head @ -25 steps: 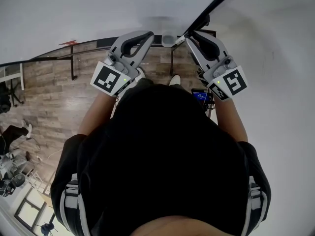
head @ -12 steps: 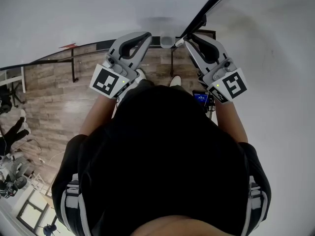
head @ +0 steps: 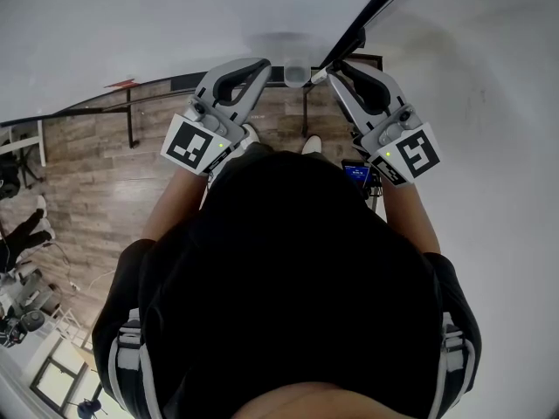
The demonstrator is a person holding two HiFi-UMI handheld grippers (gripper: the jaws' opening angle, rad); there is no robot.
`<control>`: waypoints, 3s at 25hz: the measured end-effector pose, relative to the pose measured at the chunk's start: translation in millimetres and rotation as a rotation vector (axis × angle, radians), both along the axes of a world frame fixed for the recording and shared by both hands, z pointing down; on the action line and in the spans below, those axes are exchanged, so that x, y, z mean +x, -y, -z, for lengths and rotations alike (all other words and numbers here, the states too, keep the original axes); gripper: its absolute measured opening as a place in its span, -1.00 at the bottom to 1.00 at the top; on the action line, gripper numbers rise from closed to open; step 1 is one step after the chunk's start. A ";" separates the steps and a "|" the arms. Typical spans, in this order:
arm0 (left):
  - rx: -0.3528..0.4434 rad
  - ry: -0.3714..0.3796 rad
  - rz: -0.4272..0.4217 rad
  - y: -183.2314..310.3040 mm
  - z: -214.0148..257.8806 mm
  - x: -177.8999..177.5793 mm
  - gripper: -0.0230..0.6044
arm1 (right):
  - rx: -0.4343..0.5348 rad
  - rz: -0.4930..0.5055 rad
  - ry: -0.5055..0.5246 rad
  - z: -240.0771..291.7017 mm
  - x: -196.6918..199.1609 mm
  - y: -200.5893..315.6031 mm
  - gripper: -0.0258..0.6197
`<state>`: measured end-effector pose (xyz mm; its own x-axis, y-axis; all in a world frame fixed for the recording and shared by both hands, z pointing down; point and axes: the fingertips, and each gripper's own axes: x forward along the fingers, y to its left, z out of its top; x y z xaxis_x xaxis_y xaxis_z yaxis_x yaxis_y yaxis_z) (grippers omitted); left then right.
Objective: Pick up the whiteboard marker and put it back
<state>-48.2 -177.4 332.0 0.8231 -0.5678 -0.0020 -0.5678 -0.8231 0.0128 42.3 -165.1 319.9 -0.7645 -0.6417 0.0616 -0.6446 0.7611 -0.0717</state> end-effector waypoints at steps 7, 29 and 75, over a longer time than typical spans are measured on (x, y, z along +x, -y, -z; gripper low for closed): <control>-0.003 0.006 0.009 -0.4 -2.4 -4.2 -0.91 | 0.000 0.006 0.002 -0.2 -4.1 0.9 -0.71; 0.004 -0.009 0.030 7.6 -20.4 -11.0 -0.91 | 0.000 -0.009 -0.005 -44.1 -23.9 31.0 -0.71; -0.014 -0.037 0.017 12.2 -35.6 -3.9 -0.91 | -0.314 -0.005 -0.225 -264.8 -31.3 58.8 -0.70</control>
<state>-52.1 -189.7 367.6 0.8126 -0.5823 -0.0239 -0.5809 -0.8127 0.0455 11.0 -223.9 584.7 -0.7063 -0.5686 0.4218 -0.6745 0.7214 -0.1568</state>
